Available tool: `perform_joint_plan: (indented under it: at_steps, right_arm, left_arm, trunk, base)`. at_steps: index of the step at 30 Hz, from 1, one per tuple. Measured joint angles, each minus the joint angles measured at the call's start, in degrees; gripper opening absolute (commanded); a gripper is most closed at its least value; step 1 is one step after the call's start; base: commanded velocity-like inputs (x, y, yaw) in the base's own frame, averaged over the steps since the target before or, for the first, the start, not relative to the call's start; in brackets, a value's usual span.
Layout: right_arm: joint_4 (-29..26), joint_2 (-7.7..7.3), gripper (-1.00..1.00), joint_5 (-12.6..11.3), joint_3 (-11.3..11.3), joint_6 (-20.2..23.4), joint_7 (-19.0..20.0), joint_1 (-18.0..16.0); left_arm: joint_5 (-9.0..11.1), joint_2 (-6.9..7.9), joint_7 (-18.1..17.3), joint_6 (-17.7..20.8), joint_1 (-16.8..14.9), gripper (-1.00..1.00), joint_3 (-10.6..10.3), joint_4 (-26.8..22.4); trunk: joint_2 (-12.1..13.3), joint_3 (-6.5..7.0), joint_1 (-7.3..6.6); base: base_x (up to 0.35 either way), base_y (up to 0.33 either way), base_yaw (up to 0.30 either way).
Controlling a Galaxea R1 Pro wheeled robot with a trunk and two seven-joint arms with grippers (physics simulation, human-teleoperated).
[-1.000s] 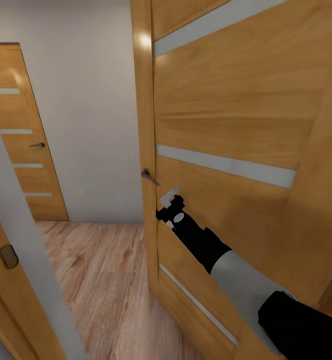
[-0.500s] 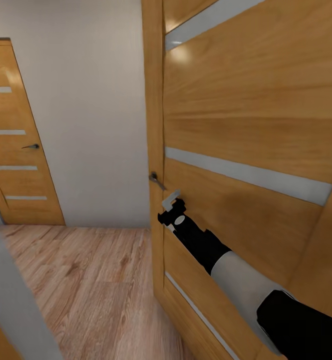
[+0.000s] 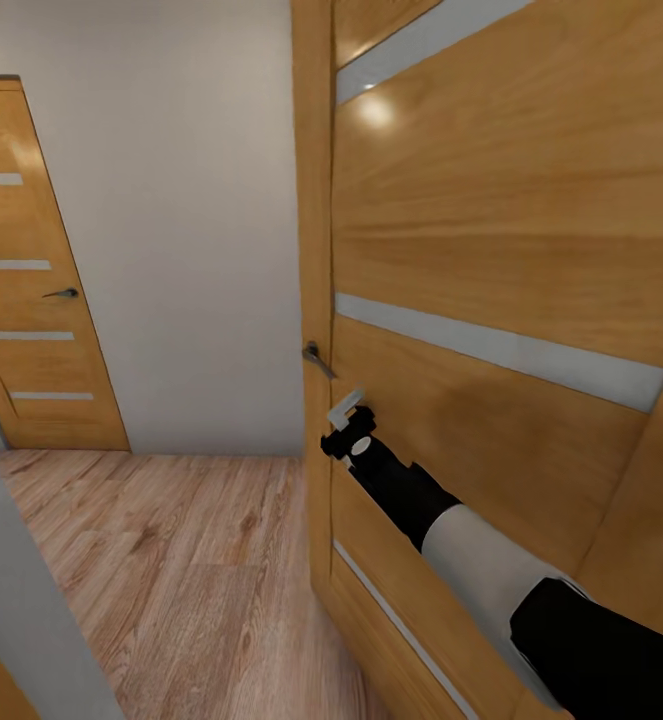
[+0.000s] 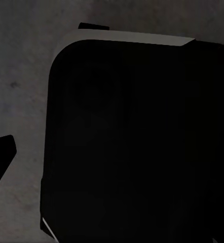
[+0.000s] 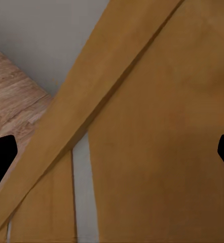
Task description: Move the two storage containers from the living room to the garage. In the garage, place one container on the floor and stack the other container on top of it (either order is fine).
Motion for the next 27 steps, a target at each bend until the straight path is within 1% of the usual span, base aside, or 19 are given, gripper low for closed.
perform_joint_plan:
  at_steps: [3, 6, 9, 10, 11, 12, 13, 18, 21, 22, 23, 27]
  right_arm:
    - [1.6, 0.00, 1.00, 0.0, 0.0, -0.1, -0.1, 0.0]
    - [2.0, 0.00, 1.00, 0.2, -0.1, -0.1, -0.1, 0.0]
    - [2.4, 0.00, 1.00, 0.2, -0.3, -0.1, -0.2, 0.0]
    - [2.4, 0.00, 1.00, 0.2, -0.3, -0.1, -0.2, 0.0]
    - [2.4, 0.00, 1.00, 0.2, -0.2, -0.1, -0.1, 0.0]
    - [2.4, 0.00, 1.00, 0.1, -0.2, 0.1, 0.0, 0.0]
    - [2.4, 0.00, 1.00, 0.1, -0.1, 0.1, 0.1, 0.0]
    - [2.5, 0.00, 1.00, -0.1, -0.4, 0.1, -0.4, 0.0]
    - [2.5, 0.00, 1.00, 0.0, -0.5, 0.0, -2.9, 0.0]
    - [2.5, 0.00, 1.00, -0.8, -0.4, -0.2, -5.0, 0.0]
    - [2.5, 0.00, 1.00, 0.1, -0.5, -0.2, -6.7, 0.0]
    - [2.5, 0.00, 1.00, -0.2, -0.5, -0.2, -7.2, 0.0]
  left_arm:
    - [0.0, 0.01, 0.0, 0.0, 0.0, 1.00, 0.0, 0.0]
    - [0.0, 0.05, 0.0, 0.0, 0.0, 1.00, 0.0, -0.1]
    - [0.1, 0.07, 0.0, 0.0, 0.0, 1.00, 0.1, -0.2]
    - [1.0, 0.09, 0.0, 0.0, 0.0, 1.00, 0.0, -0.2]
    - [2.7, 0.12, 0.0, 0.0, 0.0, 1.00, 0.0, -0.1]
    - [4.0, 0.14, 0.0, 0.0, 0.0, 1.00, 0.0, -0.1]
    - [4.8, 0.15, 0.0, 0.0, 0.0, 1.00, 0.0, -0.1]
    - [5.3, 0.14, 0.0, 0.0, 0.0, 1.00, -0.1, -0.1]
    - [5.3, 0.10, 0.0, 0.0, 0.0, 1.00, -0.1, -0.1]
    - [5.3, 0.08, 0.0, 0.0, 0.0, 1.00, -0.1, -0.1]
    - [5.3, 0.08, 0.0, 0.0, 0.0, 1.00, -0.1, -0.2]
    - [5.3, 0.07, 0.0, 0.0, 0.0, 1.00, -0.1, -0.2]
  trunk:
    - [0.0, 0.00, 0.00]
    - [0.0, 0.01, 0.00]
    - [0.0, 0.00, -0.02]
    - [0.0, 0.00, -0.03]
    - [0.0, 0.00, -0.03]
    - [0.0, 0.00, -0.03]
    - [0.0, 0.00, -0.03]
    - [0.0, 0.00, -0.03]
    - [0.0, 0.00, -0.03]
    - [0.0, -0.01, -0.02]
    - [0.0, 0.00, -0.01]
    - [0.0, 0.00, 0.00]
  base:
    - [0.000, 0.000, 0.000]
    - [0.003, 0.000, 0.000]
    - [0.207, 0.000, 0.000]
    - [0.291, 0.000, 0.000]
    - [0.308, 0.000, 0.000]
    - [0.313, 0.000, 0.000]
    - [0.315, 0.000, 0.000]
    - [0.318, 0.000, 0.000]
    - [0.266, 0.000, 0.000]
    - [0.077, 0.000, 0.000]
    - [0.062, 0.000, 0.000]
    - [0.028, 0.000, 0.000]
